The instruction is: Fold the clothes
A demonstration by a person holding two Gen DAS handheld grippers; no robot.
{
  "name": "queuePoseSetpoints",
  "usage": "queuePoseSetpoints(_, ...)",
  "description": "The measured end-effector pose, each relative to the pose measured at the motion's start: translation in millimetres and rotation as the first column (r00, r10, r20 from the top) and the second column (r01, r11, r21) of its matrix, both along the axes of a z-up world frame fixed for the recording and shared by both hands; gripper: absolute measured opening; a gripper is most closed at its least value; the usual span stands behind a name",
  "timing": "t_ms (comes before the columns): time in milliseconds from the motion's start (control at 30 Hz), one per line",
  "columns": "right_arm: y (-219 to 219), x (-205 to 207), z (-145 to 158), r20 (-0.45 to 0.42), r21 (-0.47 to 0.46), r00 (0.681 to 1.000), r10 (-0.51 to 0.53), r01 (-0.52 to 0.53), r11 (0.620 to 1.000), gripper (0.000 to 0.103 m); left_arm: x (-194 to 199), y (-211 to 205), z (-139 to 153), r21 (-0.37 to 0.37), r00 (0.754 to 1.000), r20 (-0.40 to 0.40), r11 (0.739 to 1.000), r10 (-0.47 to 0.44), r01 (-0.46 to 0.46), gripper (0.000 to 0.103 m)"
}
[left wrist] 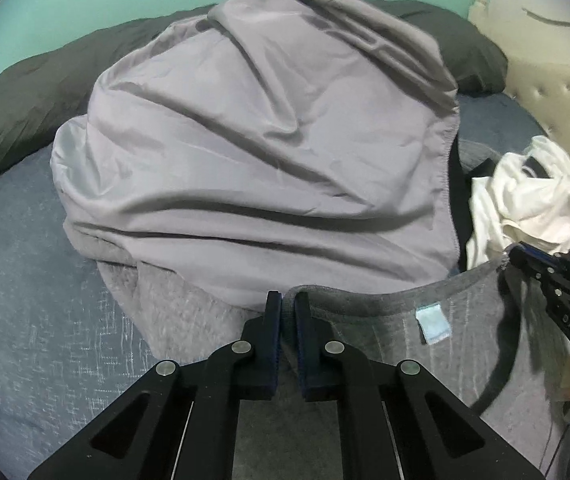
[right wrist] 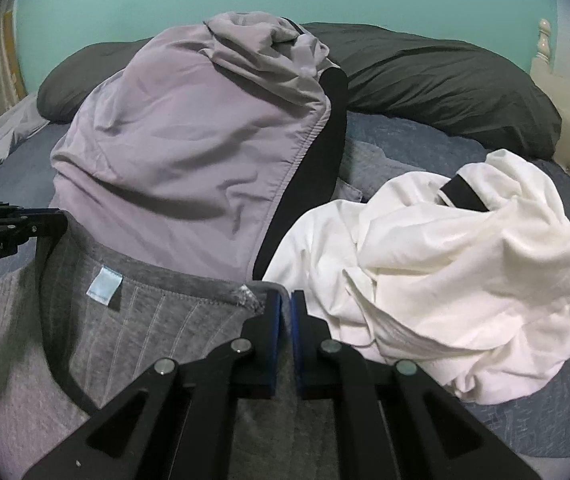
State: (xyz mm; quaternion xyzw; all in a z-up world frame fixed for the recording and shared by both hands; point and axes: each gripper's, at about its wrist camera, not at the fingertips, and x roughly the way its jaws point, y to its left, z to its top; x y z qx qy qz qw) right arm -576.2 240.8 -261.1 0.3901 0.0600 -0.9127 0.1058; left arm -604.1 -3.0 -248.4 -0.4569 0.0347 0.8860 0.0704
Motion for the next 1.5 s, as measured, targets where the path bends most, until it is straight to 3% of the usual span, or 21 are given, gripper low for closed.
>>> queuePoseSetpoints(367,-10,-22,-33,0.101,-0.032,0.995,-0.009,0.013,0.999,0.005,-8,9,-32,-0.101,0.999,0.032,0.995,-0.003,0.006,0.009)
queuePoseSetpoints(433,-9,-25,-39,0.132,-0.057,0.991,0.0,0.007,0.998,0.006,-6,8,-32,-0.089,1.0,0.029,0.996,-0.007,0.009,0.009)
queuePoseSetpoints(533,1,-23,-30,0.112,-0.163,0.994,0.007,0.011,0.987,0.008,-5,-7,-26,0.027,0.999,0.044,0.999,0.016,-0.017,0.016)
queuePoseSetpoints(633,11,-16,-16,0.055,-0.244,0.998,0.017,-0.003,0.97,0.033,1,-23,-12,0.123,0.999,0.031,0.992,0.032,-0.036,0.039)
queuePoseSetpoints(700,18,-10,-6,0.03,-0.301,0.999,0.024,-0.014,0.954,0.047,8,-36,-1,0.194,0.999,0.022,0.98,0.041,-0.045,0.043)
queuePoseSetpoints(733,22,-7,-2,0.02,-0.326,1.0,0.024,-0.016,0.945,0.049,11,-41,3,0.224,0.999,0.024,0.973,0.048,-0.052,0.044)
queuePoseSetpoints(900,40,18,12,0.009,-0.399,1.0,0.0,0.003,0.917,0.05,58,-76,31,0.293,0.999,-0.013,0.955,0.053,-0.047,0.047)
queuePoseSetpoints(1033,54,44,7,0.057,-0.426,0.998,-0.008,0.032,0.904,0.05,106,-94,28,0.302,0.997,-0.008,0.951,0.077,-0.071,0.047)
queuePoseSetpoints(1267,91,119,-11,0.171,-0.452,0.984,-0.048,0.121,0.884,0.05,204,-151,-8,0.362,0.986,0.105,0.919,0.127,-0.157,0.047)
queuePoseSetpoints(1500,151,181,-8,0.257,-0.436,0.96,-0.112,0.219,0.873,0.05,273,-157,-44,0.416,0.971,0.194,0.886,0.137,-0.207,0.047)
